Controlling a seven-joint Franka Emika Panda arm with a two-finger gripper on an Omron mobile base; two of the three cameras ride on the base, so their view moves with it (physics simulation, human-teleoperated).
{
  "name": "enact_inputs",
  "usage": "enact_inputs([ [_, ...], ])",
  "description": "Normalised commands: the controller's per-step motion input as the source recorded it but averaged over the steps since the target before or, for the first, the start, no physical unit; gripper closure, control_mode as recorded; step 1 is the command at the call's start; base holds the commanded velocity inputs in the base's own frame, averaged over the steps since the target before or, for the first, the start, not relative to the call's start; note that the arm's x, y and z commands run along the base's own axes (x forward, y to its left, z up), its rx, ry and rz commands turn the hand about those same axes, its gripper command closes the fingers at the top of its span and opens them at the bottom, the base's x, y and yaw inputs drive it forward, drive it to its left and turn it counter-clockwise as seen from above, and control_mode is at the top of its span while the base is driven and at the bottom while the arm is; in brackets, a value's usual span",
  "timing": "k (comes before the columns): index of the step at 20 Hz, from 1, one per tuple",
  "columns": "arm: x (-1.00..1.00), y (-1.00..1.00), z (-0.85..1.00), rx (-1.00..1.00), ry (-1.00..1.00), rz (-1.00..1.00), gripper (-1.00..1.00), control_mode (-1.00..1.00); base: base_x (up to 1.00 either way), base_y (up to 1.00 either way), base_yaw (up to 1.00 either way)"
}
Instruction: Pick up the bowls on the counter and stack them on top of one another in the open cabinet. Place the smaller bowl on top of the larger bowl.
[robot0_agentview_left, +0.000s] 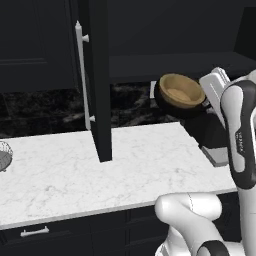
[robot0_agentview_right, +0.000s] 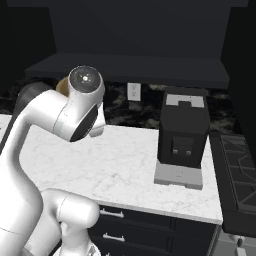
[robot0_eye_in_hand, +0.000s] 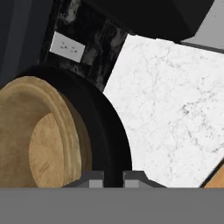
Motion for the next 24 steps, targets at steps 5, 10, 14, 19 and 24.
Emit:
enact_inputs([
  [5,-0.25,-0.24,0.21,0.07,-0.22,-0.04,1.00,-1.00,0.00,0.00,0.00],
  [10,0.12,-0.06,0.47,0.00,-0.32,-0.03,1.00,-1.00,0.00,0.00,0.00],
  [14,0.36,-0.01,0.31,0.00,-0.18,-0.03,1.00,-1.00,0.00,0.00,0.00],
  [19,0.83,0.00,0.05,0.00,-0.01,-0.04,1.00,-1.00,0.00,0.00,0.00],
  [24,0.99,0.00,0.02,0.00,0.00,-0.07,1.00,-1.00,0.00,0.00,0.00],
])
